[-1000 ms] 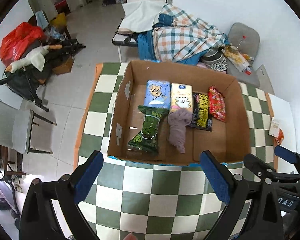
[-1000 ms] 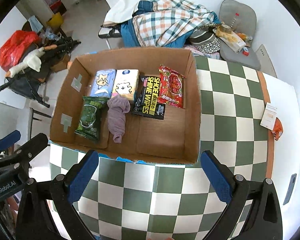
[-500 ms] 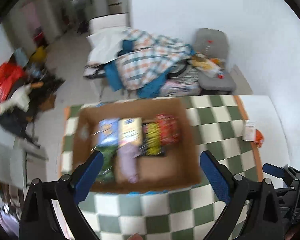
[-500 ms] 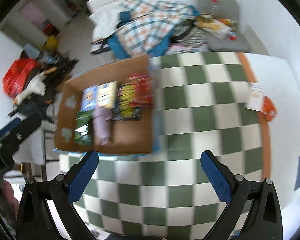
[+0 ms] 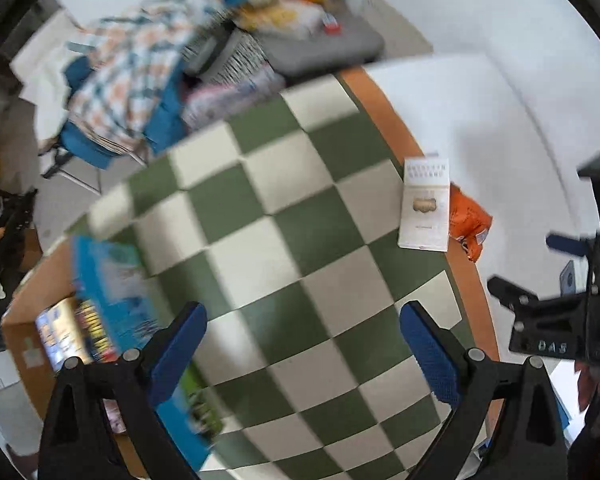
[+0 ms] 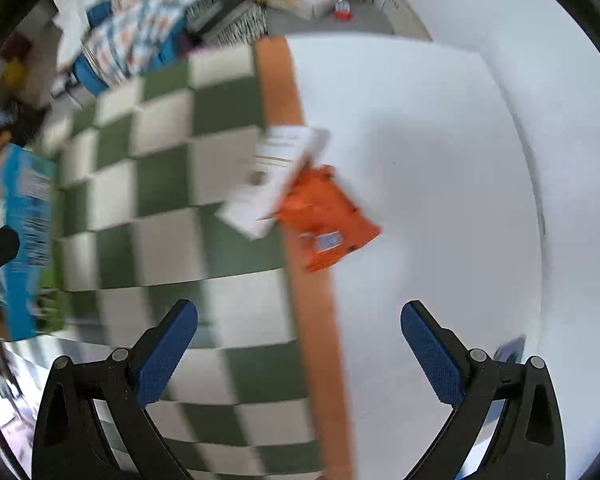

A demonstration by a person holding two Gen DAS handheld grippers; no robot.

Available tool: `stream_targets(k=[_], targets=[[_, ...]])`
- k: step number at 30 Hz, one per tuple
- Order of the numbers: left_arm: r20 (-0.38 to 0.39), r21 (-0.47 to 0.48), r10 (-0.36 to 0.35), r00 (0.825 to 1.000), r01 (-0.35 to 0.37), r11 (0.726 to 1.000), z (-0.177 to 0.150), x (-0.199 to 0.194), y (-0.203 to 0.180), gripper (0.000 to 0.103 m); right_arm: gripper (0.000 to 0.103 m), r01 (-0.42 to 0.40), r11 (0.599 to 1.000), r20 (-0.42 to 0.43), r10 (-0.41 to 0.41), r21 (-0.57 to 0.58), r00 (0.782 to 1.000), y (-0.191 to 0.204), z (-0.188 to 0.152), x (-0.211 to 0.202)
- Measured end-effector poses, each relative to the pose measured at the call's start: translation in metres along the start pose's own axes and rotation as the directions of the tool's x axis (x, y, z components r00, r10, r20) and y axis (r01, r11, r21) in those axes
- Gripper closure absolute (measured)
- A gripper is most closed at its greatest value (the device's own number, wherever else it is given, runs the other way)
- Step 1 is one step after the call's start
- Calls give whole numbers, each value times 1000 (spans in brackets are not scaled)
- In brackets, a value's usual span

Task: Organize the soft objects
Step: 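Grasp the white card box with the left tool while the right grasps the orange snack bag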

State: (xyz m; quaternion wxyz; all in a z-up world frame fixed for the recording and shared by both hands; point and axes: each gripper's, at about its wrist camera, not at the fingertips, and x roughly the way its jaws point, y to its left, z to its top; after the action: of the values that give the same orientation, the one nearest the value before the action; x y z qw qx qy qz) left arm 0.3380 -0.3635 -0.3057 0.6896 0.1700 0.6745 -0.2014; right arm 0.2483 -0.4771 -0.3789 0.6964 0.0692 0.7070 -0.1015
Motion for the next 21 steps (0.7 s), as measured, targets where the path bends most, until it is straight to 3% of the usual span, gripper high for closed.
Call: stream_targets(k=[2,5,8,9,12,18,21], targets=[[-42,18,-13,999,14,1000,11,23,-13,4,3,5,1000,-37,-6,-25,999,-12,16,24],[-86,33,-22,996,25,999,23,48,-28,4,14,-16,998,-74,11,-64,997,-23,39,57],[-123,36,-31,992,35,999,35,66,-41,4,26,-38,994,-98,28,-106,995,-24,57,78],[-127,38,-33,991,38,999,39,70,-44,4,38,-50,992,-114,36,-116,993,-25,61,85],[-135,36,-51,990,57,998,51,77,-55,4,49,-71,995,-157,59,-70,986,-39,66,97],[-174,56,-79,981,90,994,81,102,-89,4,50,-39,996,-201,54,77,978,-92,54,98],[-188,99,-49,981,68,993,93,117,-108,4,49,-91,983,-203,123,159,971,-116,52,101]])
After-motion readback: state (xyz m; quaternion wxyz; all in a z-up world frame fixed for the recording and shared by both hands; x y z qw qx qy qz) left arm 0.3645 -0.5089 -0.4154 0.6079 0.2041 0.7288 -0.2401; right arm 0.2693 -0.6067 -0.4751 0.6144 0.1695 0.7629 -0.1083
